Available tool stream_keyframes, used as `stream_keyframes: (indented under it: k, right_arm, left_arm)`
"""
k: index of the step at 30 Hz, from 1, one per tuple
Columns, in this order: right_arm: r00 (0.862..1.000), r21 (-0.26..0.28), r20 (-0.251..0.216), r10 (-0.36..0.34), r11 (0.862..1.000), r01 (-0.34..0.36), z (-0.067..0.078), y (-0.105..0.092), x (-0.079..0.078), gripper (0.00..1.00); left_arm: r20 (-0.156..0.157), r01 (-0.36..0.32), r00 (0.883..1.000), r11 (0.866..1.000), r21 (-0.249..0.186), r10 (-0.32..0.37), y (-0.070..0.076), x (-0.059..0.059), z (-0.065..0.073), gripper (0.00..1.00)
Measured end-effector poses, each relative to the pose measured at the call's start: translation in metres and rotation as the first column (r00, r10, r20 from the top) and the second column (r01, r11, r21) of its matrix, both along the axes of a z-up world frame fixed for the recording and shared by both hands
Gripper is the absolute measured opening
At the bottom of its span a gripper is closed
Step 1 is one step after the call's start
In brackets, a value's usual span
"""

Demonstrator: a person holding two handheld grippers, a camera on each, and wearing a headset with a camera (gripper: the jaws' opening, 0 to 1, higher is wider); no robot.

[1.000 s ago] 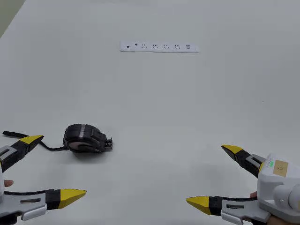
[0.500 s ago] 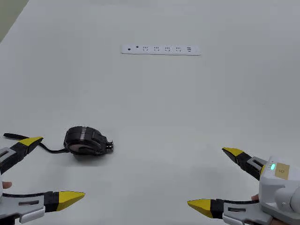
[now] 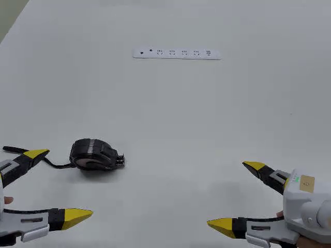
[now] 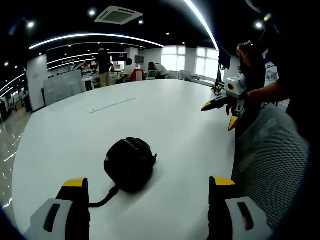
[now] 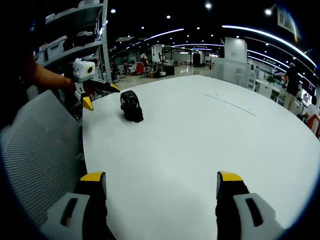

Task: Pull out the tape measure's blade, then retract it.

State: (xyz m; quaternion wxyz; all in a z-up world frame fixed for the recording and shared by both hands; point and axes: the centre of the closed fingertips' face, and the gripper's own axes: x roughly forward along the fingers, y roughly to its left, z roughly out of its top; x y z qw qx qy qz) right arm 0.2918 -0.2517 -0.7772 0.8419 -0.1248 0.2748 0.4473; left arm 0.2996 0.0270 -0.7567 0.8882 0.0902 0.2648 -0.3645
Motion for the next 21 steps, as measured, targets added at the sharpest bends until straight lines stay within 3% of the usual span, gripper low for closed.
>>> stream_keyframes:
  k: [21]
  right_arm:
    - [0.995,-0.022,-0.021,0.098,0.995,-0.099,-0.006,0.013,0.019,0.88]
  left_arm:
    - [-0.047,0.104,0.994,0.992,0.069,-0.101,0.005,0.020,-0.011,0.93]
